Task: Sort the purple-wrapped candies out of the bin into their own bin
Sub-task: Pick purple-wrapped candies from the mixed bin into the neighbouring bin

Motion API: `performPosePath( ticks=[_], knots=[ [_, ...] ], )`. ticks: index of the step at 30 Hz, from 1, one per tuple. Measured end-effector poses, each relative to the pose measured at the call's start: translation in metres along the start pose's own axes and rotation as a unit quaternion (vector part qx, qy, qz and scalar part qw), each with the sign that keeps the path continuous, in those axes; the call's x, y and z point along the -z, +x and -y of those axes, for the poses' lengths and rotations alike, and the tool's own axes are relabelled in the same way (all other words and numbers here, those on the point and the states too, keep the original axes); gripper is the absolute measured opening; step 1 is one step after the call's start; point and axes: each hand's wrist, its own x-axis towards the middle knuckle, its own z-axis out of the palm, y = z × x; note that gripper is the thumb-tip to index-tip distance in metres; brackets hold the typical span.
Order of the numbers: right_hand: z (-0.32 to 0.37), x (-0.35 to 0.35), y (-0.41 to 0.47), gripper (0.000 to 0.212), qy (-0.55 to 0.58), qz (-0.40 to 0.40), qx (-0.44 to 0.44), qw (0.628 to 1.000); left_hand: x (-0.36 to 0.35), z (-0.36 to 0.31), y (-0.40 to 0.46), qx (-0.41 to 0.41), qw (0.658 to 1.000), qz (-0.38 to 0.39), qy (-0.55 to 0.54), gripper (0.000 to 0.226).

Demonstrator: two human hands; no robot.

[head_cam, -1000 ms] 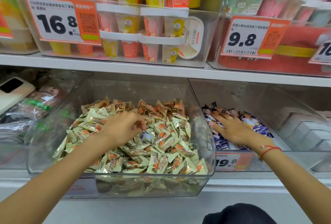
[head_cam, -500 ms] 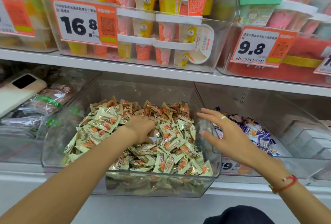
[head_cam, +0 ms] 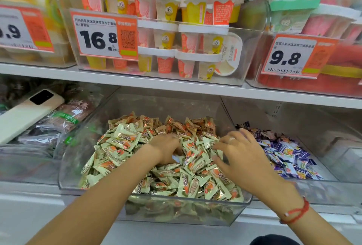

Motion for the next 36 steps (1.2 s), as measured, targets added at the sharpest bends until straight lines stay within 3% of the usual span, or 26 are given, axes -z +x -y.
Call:
performPosePath(
  ticks=[4, 8, 10, 13, 15, 18, 19, 21, 22, 24, 27, 29, 31, 33, 36],
  knots=[
    [-0.006, -0.004, -0.008, 0.012, 0.049, -0.028, -0.001, 0.998, -0.001, 0.003, -0.007, 0.010, 0.999, -0.036, 0.033, 0.022],
    [-0.003, -0.006, -0.005, 0.014, 0.120, -0.045, -0.032, 0.991, 0.010, 0.012, -0.039, 0.070, 0.982, -0.130, -0.115, 0.024],
    [-0.001, -0.007, -0.004, 0.019, 0.166, -0.085, -0.048, 0.981, 0.023, 0.004, -0.055, 0.094, 0.932, -0.207, -0.282, 0.020],
    [0.007, -0.002, -0.003, 0.042, 0.255, -0.137, -0.082, 0.954, 0.042, -0.031, -0.069, 0.072, 0.823, -0.206, -0.524, 0.021],
    [0.013, 0.004, -0.005, 0.046, 0.324, -0.160, -0.090, 0.928, 0.050, -0.057, -0.072, 0.042, 0.784, -0.215, -0.581, 0.021],
    [0.016, 0.017, -0.011, 0.022, 0.464, -0.206, -0.127, 0.852, 0.056, -0.079, -0.067, 0.011, 0.747, -0.227, -0.625, 0.022],
    [0.012, 0.019, -0.014, 0.015, 0.496, -0.230, -0.146, 0.825, 0.053, -0.081, -0.063, -0.002, 0.761, -0.223, -0.610, 0.022],
    [-0.006, 0.017, -0.022, 0.012, 0.510, -0.277, -0.186, 0.793, 0.043, -0.077, -0.052, -0.016, 0.849, -0.219, -0.480, 0.024],
    [-0.020, 0.012, -0.024, 0.014, 0.479, -0.289, -0.209, 0.802, 0.035, -0.072, -0.046, -0.021, 0.899, -0.197, -0.392, 0.028],
    [-0.053, -0.002, -0.026, 0.019, 0.344, -0.260, -0.235, 0.871, 0.021, -0.063, -0.034, -0.039, 0.964, -0.098, -0.244, 0.040],
    [-0.088, -0.024, -0.021, 0.045, 0.189, -0.062, -0.212, 0.957, 0.008, -0.056, -0.021, -0.062, 0.986, 0.016, -0.156, 0.050],
    [-0.095, -0.035, -0.017, 0.075, 0.196, 0.127, -0.152, 0.960, 0.004, -0.053, -0.019, -0.062, 0.989, 0.024, -0.131, 0.050],
    [-0.098, -0.041, -0.013, 0.067, 0.179, 0.264, -0.121, 0.940, 0.003, -0.050, -0.022, -0.057, 0.991, 0.032, -0.114, 0.050],
    [-0.104, -0.040, -0.011, 0.049, 0.158, 0.280, -0.108, 0.941, 0.003, -0.046, -0.032, -0.058, 0.991, 0.037, -0.114, 0.050],
    [-0.099, -0.033, -0.015, 0.044, 0.207, 0.151, -0.129, 0.958, 0.011, -0.035, -0.056, -0.047, 0.990, 0.015, -0.129, 0.051]
  ],
)
